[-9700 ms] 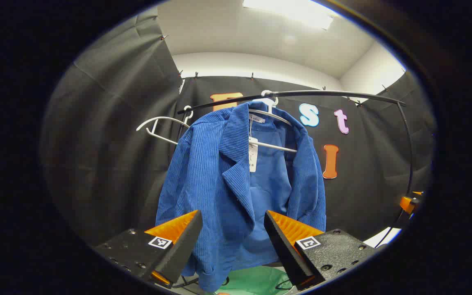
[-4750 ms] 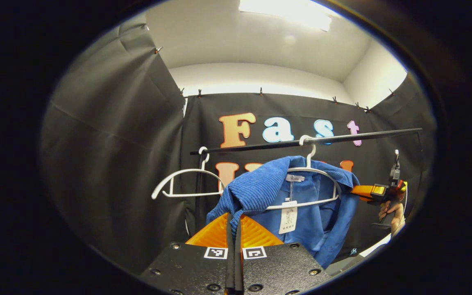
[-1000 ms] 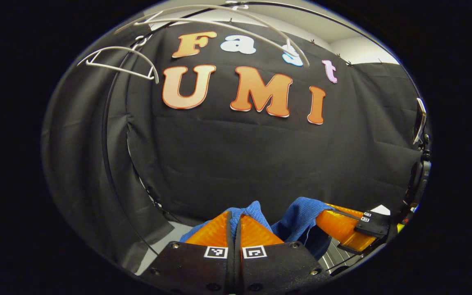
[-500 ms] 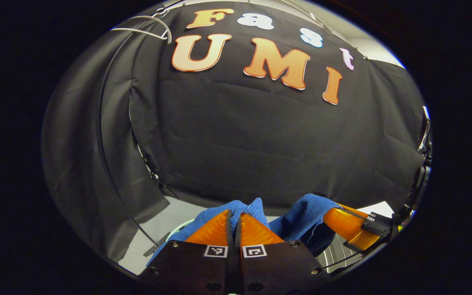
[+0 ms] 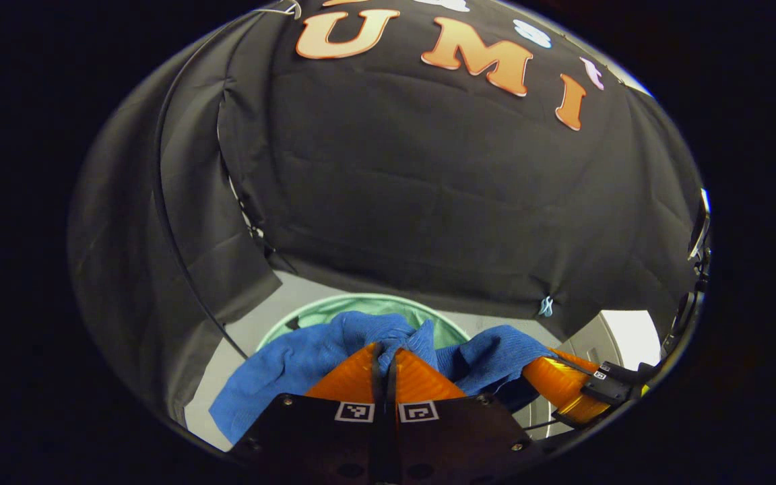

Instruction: Grasp the clothes on the hanger with both hands and then place them into the laundry hamper below.

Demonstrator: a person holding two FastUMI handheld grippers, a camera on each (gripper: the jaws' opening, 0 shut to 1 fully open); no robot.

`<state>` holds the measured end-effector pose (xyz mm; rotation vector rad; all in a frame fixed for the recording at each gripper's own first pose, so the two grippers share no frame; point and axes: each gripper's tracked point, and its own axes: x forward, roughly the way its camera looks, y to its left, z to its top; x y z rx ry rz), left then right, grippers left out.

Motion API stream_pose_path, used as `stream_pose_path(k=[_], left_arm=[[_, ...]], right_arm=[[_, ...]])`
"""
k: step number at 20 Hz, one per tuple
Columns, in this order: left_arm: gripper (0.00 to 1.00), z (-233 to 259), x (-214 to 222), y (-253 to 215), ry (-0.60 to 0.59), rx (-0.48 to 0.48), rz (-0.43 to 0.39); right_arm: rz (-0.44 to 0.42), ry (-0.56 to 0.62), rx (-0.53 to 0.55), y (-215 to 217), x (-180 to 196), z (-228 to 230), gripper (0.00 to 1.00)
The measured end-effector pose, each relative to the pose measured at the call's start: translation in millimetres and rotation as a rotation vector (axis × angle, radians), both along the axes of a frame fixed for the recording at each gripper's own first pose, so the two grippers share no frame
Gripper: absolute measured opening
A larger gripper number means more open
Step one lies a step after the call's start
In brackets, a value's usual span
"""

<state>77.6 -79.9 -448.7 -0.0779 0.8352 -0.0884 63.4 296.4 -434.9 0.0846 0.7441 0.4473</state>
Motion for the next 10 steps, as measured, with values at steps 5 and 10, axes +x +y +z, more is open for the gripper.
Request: stream_pose_path(k=[5, 10], left_arm=[[0.0, -45, -22, 1, 0.119, 0.039, -0.011], [0.09, -83, -52, 11, 0.272, 0.065, 0.031]], right_arm=[[0.013, 0.14, -0.073, -8, -23, -60, 0.07], [-0.034, 0.251, -0.132, -16, -38, -103, 0.08]])
